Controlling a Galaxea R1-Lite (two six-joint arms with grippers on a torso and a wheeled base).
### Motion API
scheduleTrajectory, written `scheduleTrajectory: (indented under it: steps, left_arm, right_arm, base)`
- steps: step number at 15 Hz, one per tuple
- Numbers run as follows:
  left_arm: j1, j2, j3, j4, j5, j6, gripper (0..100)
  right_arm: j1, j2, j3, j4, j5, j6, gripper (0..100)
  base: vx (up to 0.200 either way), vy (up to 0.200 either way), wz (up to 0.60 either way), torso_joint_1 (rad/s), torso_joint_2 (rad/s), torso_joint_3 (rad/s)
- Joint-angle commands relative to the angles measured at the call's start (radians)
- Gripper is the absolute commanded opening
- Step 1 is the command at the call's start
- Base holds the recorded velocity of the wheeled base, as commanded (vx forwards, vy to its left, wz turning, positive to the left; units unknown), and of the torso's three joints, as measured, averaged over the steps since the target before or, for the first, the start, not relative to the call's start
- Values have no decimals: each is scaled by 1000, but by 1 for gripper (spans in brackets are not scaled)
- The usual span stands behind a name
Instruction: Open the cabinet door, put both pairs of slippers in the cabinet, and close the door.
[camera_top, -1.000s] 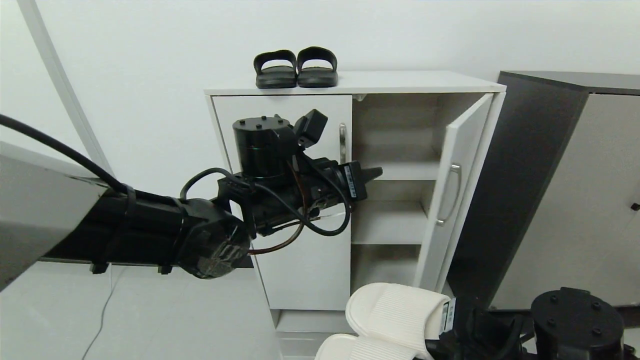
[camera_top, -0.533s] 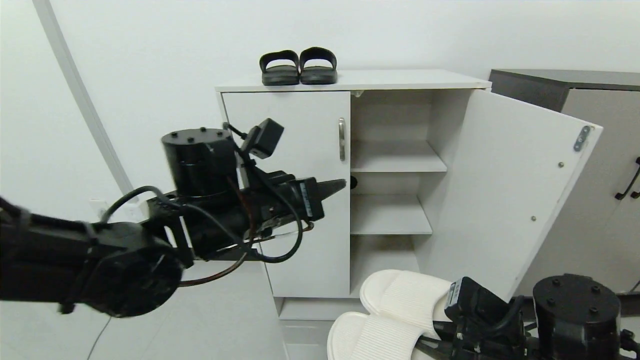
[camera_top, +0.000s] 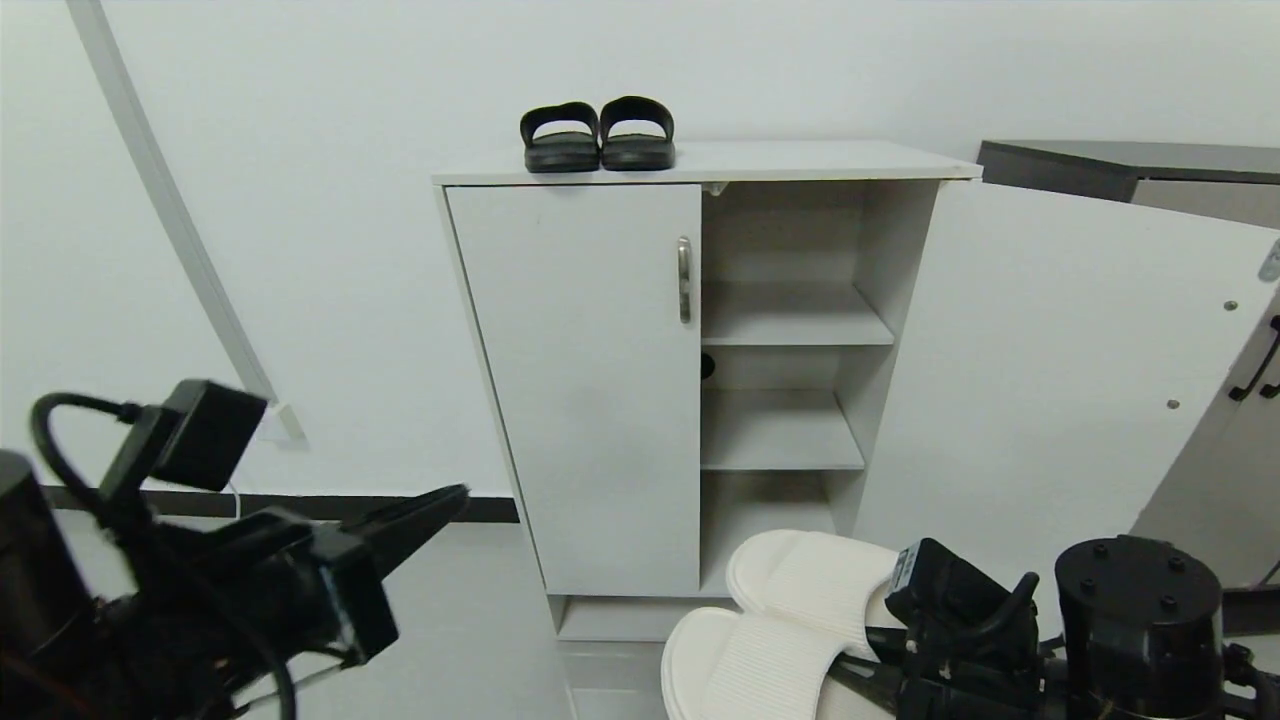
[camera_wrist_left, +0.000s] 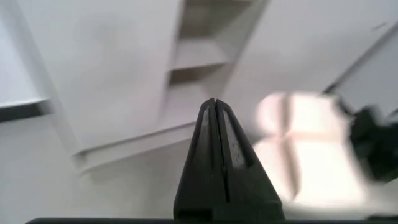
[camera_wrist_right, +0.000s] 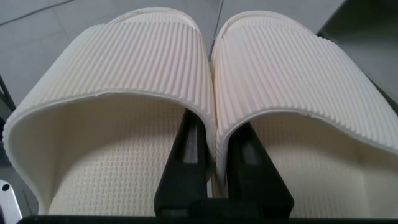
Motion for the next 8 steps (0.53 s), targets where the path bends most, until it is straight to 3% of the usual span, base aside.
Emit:
scheduleTrajectory:
  steps: [1, 3, 5, 8]
  left_arm:
    - [70, -319, 153, 170, 89, 53, 0]
    - [194, -509, 185, 308, 97, 59, 0]
    - [321, -741, 222, 443, 97, 104, 0]
    - [417, -1042, 250, 659, 100, 128, 0]
  right_arm:
    - [-5, 3, -2, 0, 1, 0, 0]
    - [-7, -1, -2, 0, 1, 1, 0]
    - [-7, -4, -2, 0, 1, 0, 0]
    - [-7, -4, -2, 0, 1, -2, 0]
  base:
    - [0, 0, 0, 0, 0, 0]
    - [0, 0, 0, 0, 0, 0]
    - [0, 0, 0, 0, 0, 0]
    - [0, 0, 0, 0, 0, 0]
